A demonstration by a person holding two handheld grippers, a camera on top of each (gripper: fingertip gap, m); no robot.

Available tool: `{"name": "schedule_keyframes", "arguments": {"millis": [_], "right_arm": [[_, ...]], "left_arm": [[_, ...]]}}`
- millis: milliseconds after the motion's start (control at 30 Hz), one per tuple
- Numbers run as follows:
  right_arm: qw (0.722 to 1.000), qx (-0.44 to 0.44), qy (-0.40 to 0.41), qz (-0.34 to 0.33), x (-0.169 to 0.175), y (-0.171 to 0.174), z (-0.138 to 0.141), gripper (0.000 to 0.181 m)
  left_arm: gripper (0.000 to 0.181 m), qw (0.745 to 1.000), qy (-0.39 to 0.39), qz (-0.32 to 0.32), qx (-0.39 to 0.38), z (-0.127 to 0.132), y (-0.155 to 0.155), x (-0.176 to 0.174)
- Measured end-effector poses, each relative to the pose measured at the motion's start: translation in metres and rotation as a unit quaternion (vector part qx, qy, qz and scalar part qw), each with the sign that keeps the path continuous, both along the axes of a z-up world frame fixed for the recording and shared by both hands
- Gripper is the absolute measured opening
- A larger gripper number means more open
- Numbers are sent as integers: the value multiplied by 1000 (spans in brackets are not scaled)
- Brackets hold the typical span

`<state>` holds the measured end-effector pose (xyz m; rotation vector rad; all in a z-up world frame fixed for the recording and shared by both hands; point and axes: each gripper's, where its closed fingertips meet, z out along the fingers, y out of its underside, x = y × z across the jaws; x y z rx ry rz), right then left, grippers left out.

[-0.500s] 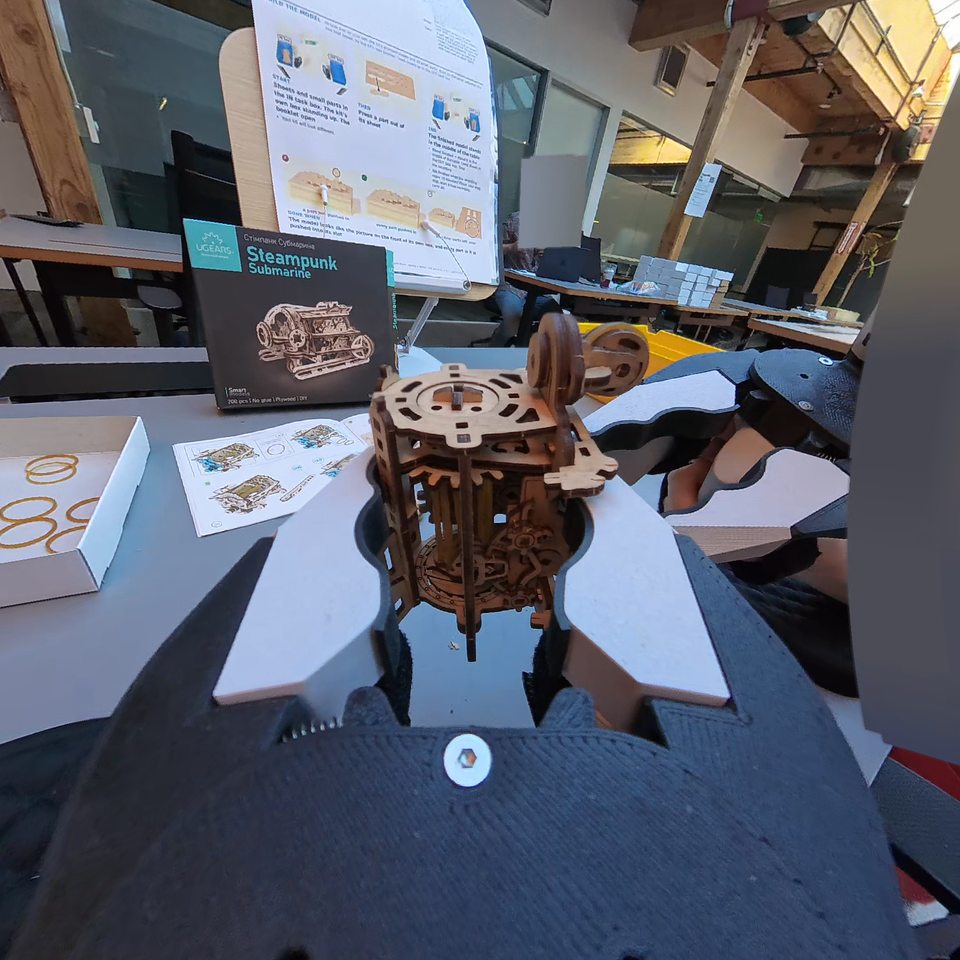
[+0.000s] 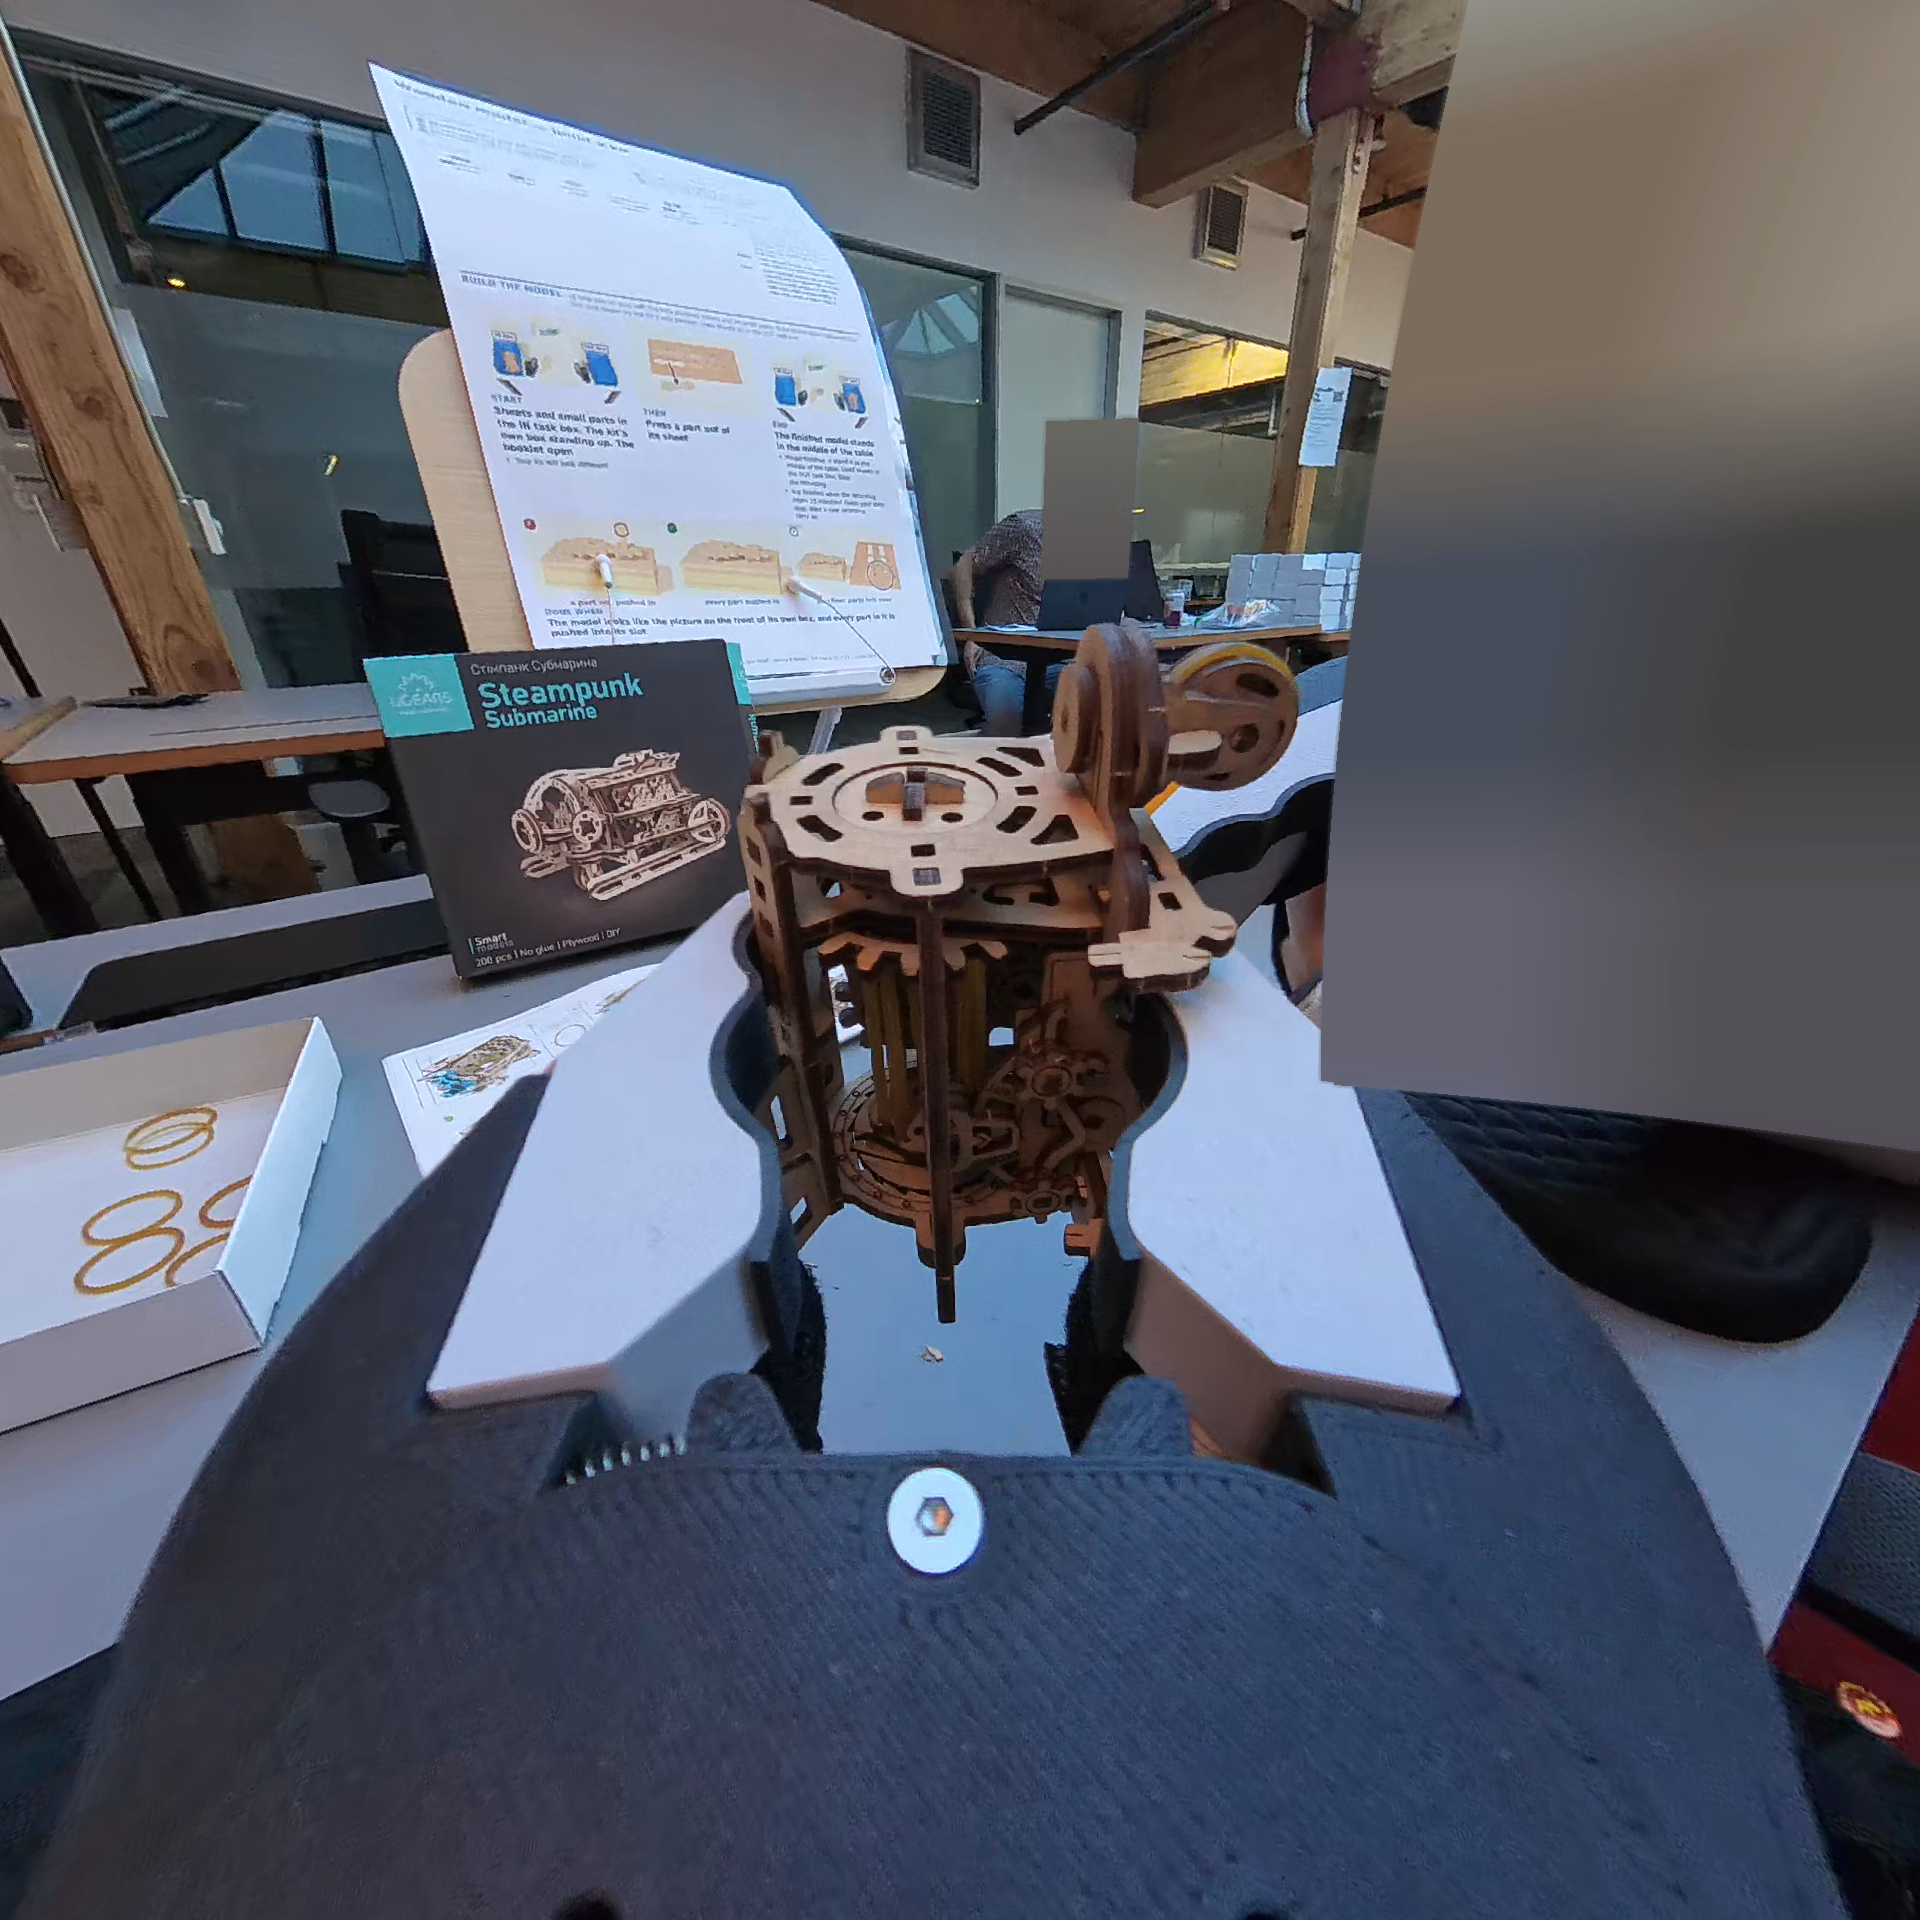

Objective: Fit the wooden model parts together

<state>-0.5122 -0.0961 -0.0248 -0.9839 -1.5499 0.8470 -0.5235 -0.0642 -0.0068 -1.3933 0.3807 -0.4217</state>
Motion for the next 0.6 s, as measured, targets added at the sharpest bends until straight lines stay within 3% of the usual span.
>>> {"name": "schedule_keyframes", "arguments": {"millis": [600], "right_arm": [[999,-42,-9,27,6,-3,11,42]], "left_arm": [[66,999,-6,-10,45,9,-10,1]]}}
